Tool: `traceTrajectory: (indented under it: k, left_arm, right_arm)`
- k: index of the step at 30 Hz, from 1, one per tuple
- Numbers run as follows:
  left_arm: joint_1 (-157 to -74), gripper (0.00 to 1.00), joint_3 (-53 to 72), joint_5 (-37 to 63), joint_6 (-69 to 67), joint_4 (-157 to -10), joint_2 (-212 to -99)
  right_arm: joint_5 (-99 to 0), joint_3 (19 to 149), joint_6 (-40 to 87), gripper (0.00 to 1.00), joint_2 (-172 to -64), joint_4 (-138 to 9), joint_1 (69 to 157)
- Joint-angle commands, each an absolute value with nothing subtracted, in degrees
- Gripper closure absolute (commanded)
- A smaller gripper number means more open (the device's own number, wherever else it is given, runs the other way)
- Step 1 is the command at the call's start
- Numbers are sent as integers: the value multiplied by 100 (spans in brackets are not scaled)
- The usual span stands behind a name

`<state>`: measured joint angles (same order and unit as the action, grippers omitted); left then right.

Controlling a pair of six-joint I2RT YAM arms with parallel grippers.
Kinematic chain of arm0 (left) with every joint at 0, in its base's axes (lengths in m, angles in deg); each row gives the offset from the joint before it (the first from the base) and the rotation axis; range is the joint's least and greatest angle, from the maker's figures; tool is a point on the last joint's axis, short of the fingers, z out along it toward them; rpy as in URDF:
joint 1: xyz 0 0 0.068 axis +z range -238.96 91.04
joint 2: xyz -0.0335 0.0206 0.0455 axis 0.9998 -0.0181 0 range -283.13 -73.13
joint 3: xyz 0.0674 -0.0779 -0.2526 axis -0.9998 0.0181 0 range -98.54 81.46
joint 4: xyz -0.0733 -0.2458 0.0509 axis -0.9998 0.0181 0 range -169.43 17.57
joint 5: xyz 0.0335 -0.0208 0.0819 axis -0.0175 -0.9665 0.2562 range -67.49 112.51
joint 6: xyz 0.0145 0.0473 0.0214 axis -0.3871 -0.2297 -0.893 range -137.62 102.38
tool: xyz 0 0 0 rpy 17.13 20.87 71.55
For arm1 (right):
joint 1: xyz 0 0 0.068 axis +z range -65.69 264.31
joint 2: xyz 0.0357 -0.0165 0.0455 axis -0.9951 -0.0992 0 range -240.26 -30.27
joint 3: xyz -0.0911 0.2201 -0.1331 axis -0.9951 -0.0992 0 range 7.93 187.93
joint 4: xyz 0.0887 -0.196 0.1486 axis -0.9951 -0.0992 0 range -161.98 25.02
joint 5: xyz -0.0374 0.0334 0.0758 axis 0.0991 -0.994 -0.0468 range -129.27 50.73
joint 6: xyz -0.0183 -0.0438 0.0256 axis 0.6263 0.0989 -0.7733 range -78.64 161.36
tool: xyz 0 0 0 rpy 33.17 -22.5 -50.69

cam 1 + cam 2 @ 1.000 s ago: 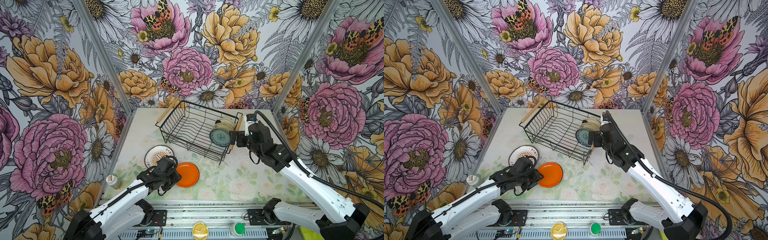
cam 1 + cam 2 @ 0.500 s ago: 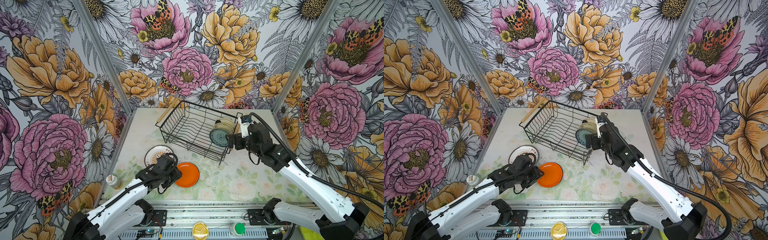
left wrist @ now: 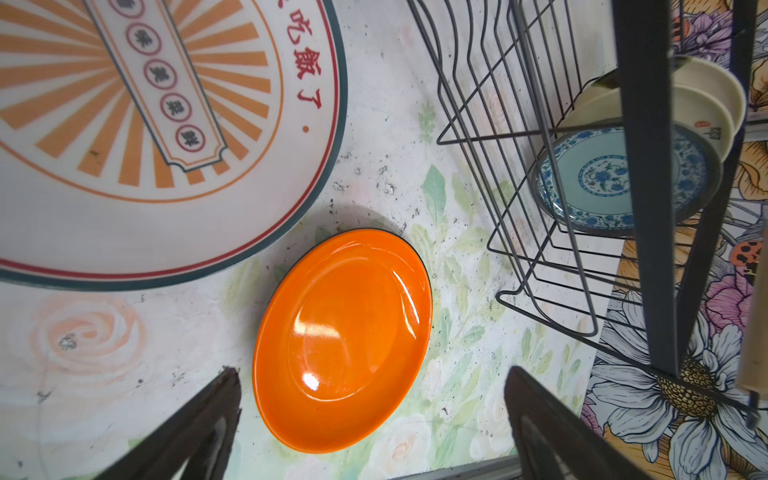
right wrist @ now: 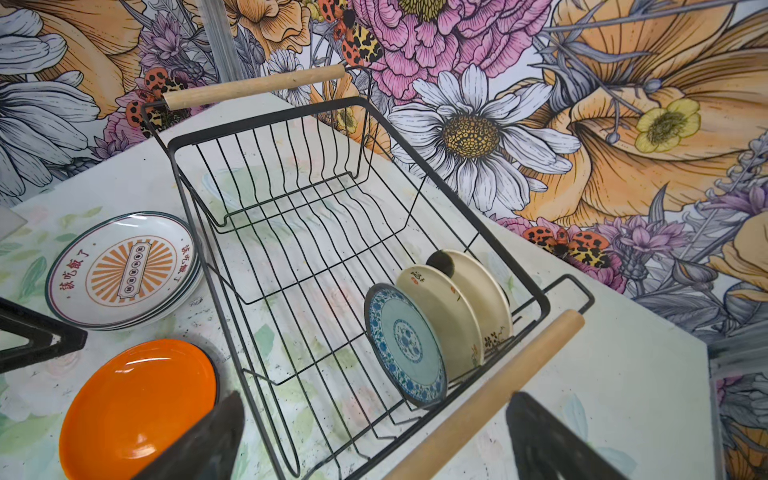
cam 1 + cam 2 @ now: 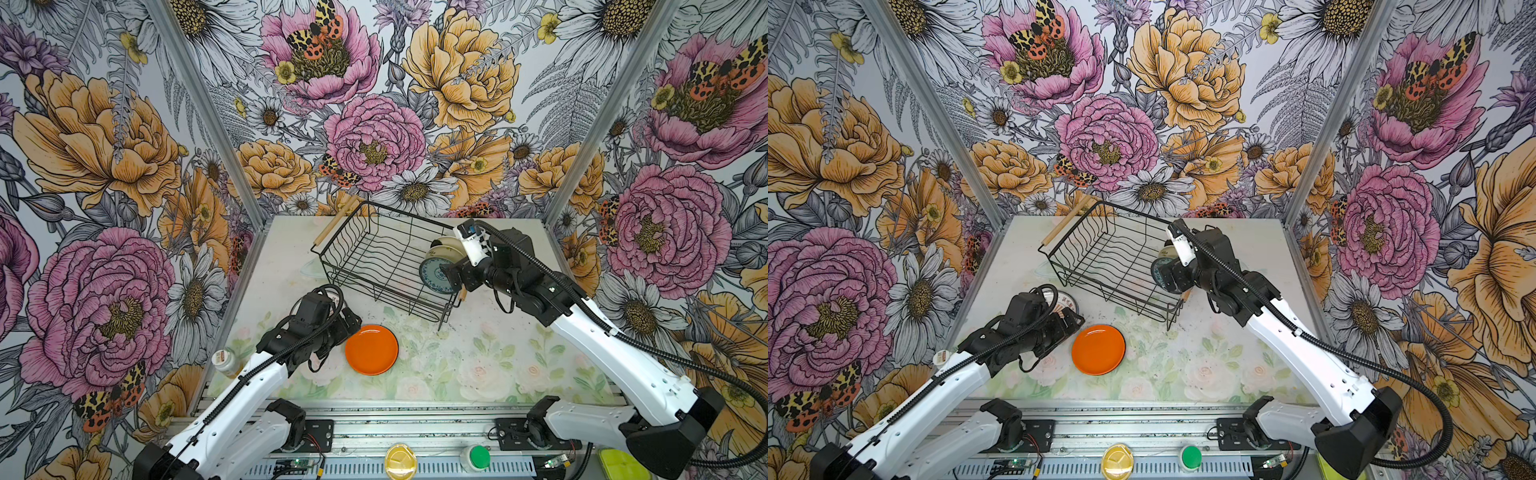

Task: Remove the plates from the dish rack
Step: 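Lower the right gripper onto the blue-patterned plate's rim in the rack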

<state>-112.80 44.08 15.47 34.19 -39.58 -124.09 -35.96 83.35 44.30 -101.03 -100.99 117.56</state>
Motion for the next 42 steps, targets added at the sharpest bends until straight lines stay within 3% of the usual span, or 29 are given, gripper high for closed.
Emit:
traceTrajectory:
  k: [1, 18, 42]
  left_arm:
    - [-11113, 1, 4229, 1271, 3032, -3918, -12332]
    - [-10799, 1, 4191, 1076, 2589, -3740, -12158]
    - [-10449, 1, 4235, 870, 2448, -3742, -11993]
  right_arm:
    - [-3776, 8707, 5000, 1, -10473, -10361, 11643]
    - [-3807, 10140, 5257, 1, -12368, -11066, 11165]
    - [-3629, 10409, 5320, 30, -13562, -11210, 10936]
